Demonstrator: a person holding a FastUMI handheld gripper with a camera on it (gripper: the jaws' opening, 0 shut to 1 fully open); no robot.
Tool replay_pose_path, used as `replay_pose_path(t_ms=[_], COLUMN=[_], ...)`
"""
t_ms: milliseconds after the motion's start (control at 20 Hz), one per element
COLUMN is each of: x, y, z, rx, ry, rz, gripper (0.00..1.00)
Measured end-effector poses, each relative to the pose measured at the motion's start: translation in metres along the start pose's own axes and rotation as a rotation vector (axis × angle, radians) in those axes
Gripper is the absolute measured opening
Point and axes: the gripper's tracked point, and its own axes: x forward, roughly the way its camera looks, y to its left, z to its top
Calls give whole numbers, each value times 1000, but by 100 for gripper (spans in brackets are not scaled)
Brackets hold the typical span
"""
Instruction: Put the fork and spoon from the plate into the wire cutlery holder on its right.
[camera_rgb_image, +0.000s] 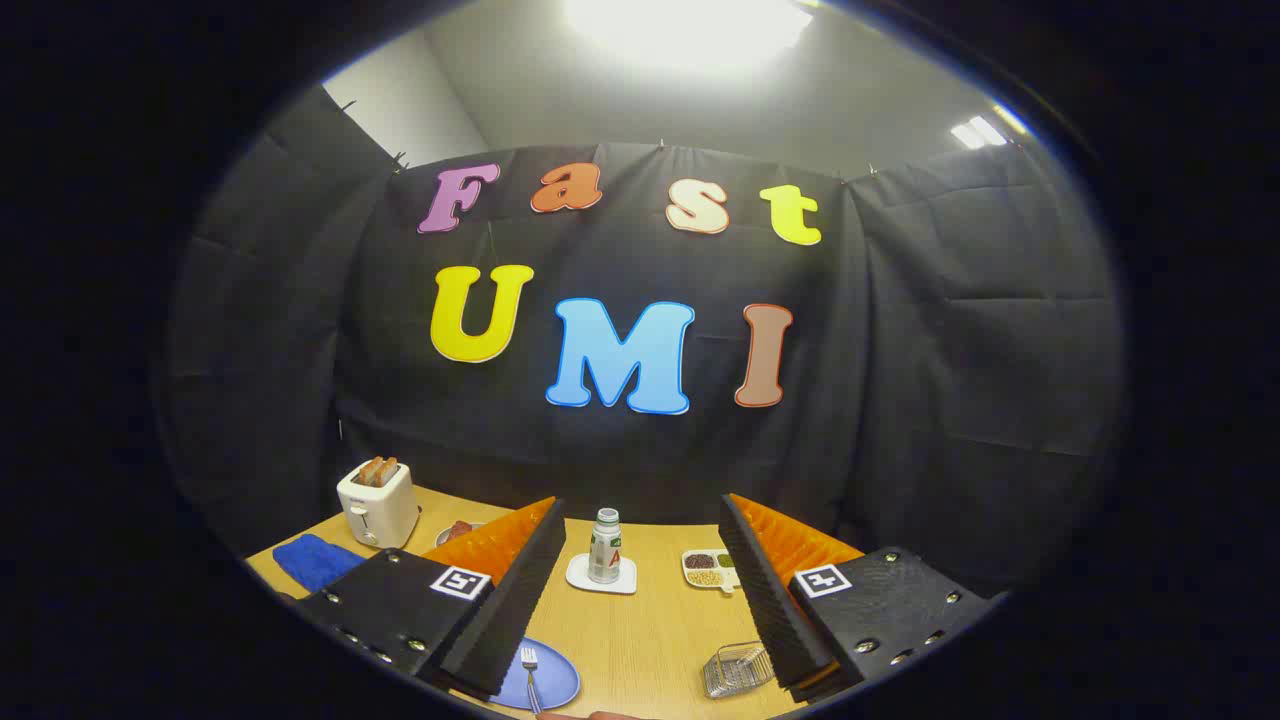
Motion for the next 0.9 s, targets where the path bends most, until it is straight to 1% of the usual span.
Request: replay_pose_path(t_ms=[100,300,500,650,700,900], x=[2,3,2,4,3,0], y=[1,4,6,10,14,36], z=[-9,-17,-15,-21,-22,-30], rx=[-5,31,28,-2,-2,23], ry=[27,63,42,48,50,84], rz=[1,3,2,8,19,113], gripper=[95,95,95,95,95,95])
